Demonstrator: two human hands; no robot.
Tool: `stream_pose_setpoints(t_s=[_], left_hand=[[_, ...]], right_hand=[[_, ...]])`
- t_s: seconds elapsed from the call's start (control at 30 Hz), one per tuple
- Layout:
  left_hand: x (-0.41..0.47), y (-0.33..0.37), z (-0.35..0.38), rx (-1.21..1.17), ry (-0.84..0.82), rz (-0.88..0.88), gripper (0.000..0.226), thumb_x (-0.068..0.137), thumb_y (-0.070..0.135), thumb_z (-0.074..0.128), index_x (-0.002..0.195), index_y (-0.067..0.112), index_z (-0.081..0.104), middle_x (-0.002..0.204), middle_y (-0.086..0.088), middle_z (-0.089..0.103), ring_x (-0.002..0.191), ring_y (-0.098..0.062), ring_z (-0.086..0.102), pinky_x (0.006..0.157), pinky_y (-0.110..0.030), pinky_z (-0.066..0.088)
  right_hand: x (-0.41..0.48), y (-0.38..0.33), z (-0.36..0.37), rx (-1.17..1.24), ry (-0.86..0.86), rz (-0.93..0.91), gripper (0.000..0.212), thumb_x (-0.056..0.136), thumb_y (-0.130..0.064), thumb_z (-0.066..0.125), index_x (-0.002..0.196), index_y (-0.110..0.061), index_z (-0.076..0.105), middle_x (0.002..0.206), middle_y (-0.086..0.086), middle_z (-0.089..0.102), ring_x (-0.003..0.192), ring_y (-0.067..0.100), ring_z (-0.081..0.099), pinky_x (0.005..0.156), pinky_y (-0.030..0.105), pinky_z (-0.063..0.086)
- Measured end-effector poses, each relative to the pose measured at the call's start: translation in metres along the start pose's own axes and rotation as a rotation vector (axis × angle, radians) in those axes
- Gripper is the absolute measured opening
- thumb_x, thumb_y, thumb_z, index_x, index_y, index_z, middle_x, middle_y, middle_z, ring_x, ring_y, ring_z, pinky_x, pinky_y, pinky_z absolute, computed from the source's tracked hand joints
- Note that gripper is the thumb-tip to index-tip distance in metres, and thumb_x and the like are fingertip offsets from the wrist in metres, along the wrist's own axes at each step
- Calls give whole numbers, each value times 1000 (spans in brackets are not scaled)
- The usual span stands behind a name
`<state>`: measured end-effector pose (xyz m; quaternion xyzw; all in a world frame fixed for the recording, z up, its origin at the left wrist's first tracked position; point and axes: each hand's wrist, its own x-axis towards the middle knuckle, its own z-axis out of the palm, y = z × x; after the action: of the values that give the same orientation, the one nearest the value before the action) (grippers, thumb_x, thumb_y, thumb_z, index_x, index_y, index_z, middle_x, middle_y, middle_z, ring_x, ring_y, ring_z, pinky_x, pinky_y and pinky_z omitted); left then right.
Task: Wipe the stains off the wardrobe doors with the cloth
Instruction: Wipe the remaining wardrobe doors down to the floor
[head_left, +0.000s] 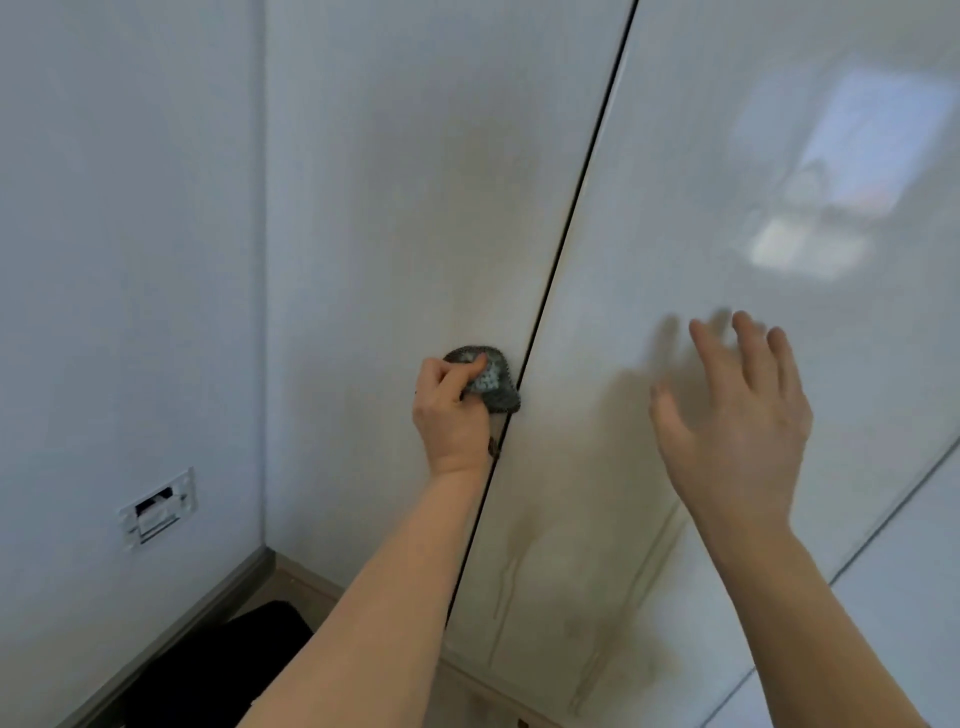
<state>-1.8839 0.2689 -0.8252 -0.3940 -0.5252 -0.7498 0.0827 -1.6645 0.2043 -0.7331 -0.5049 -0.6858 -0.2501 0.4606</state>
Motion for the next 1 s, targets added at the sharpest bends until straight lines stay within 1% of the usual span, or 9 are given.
stream_pose_setpoints(t_s=[0.17,0.3,0.4,0.57,0.67,0.73,0.83,0.9,1.0], left_hand=[[8,0,-16,29,6,-243,47,69,-22,55,92,12,77,87,-4,54,75,-18,53,74,-44,52],[60,46,0,-61,22,-74,41,76,-13,60,102,14,77,100,0,59,88,-14,56,84,-26,50],[63,40,10,-108,50,-47,41,78,-12,62,104,16,77,106,1,59,96,-16,59,87,-23,49],[20,-35,-16,-2,133,-309,44,72,-17,55,99,10,75,100,-8,59,89,-28,62,83,-26,46],[17,-33,-24,68,120,-493,40,74,-15,51,99,9,71,105,-10,58,91,-33,61,83,-28,45],[29,-2,-14,17,112,-365,38,71,-10,51,96,10,72,102,-10,59,89,-31,62,81,-25,42],[40,61,17,-106,-55,9,40,69,-7,55,97,11,76,99,-4,60,88,-20,60,79,-23,45],[32,63,24,-182,-85,36,47,67,-15,57,100,11,77,100,-2,59,91,-20,59,81,-26,48],[-5,5,12,-104,51,-95,46,64,-17,54,94,10,76,96,-5,58,87,-23,59,77,-38,53]], right_hand=[[33,-6,-1,-126,-19,-332,55,90,-25,65,143,-16,53,157,12,40,150,36,26,115,57,29],[110,-18,-7,-308,-7,-475,59,93,-38,59,147,-18,45,159,13,33,150,39,23,116,57,25],[151,-22,-8,-456,-16,-562,63,92,-49,57,145,-19,41,158,13,30,148,40,22,112,59,26],[173,-4,-14,-572,11,-679,68,95,-57,47,151,-20,33,162,12,23,149,39,19,112,61,23],[169,1,-10,-591,-1,-688,70,100,-58,36,157,-19,24,165,14,14,152,42,11,115,65,15],[167,1,-5,-594,11,-674,71,100,-57,30,158,-18,21,166,16,10,153,42,6,116,67,11],[170,4,1,-563,57,-670,71,100,-56,27,158,-17,21,167,16,9,153,42,3,117,67,9],[173,3,5,-546,79,-684,70,100,-56,28,158,-16,21,167,16,9,154,41,3,117,67,9],[169,2,10,-508,75,-680,70,100,-55,30,158,-17,22,167,15,8,154,40,1,118,67,7]])
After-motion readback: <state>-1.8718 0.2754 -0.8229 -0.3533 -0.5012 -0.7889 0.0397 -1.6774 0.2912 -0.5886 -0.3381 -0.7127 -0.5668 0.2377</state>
